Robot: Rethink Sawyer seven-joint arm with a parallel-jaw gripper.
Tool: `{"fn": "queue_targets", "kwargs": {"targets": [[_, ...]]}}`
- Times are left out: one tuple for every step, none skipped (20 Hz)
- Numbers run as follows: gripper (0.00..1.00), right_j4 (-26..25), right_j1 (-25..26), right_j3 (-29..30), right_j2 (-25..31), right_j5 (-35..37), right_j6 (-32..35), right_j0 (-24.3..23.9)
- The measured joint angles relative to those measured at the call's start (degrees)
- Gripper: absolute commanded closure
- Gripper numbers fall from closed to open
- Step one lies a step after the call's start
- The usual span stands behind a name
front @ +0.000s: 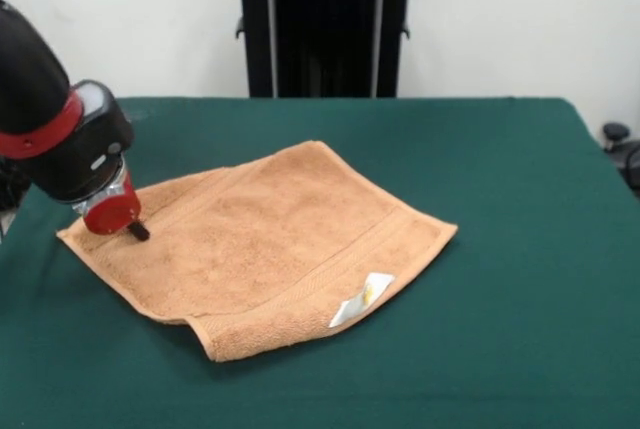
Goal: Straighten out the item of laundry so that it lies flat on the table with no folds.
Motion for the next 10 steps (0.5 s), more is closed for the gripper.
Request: {"fn": "queue_targets", "kwargs": {"targets": [[1.0, -0.61, -0.31, 0.27, 0.02, -0.38, 0.0, 0.04], [1.0, -1.45, -0.77, 0.66, 0.03, -1.09, 0.0, 0.08], [1.0, -2.27, -1.24, 1.05, 0.02, -1.91, 0.0, 0.12], [1.0, -3.73, -2.04, 1.76, 0.0, -3.5, 0.0, 0.17], [1.0, -4.74, -2.55, 2.22, -0.02, -4.75, 0.0, 0.18], [1.0, -6.55, -3.44, 3.08, -0.07, -7.1, 0.0, 0.21], [1.0, -7.29, -3.8, 3.44, -0.08, -8.12, 0.0, 0.22], [1.0, -8.62, -4.46, 4.14, -0.12, -10.13, 0.0, 0.25], [1.0, -9.18, -4.77, 4.47, -0.17, -11.1, 0.0, 0.28], [1.0, -10.44, -5.38, 5.2, -0.3, -13.16, 0.0, 0.38]]}}
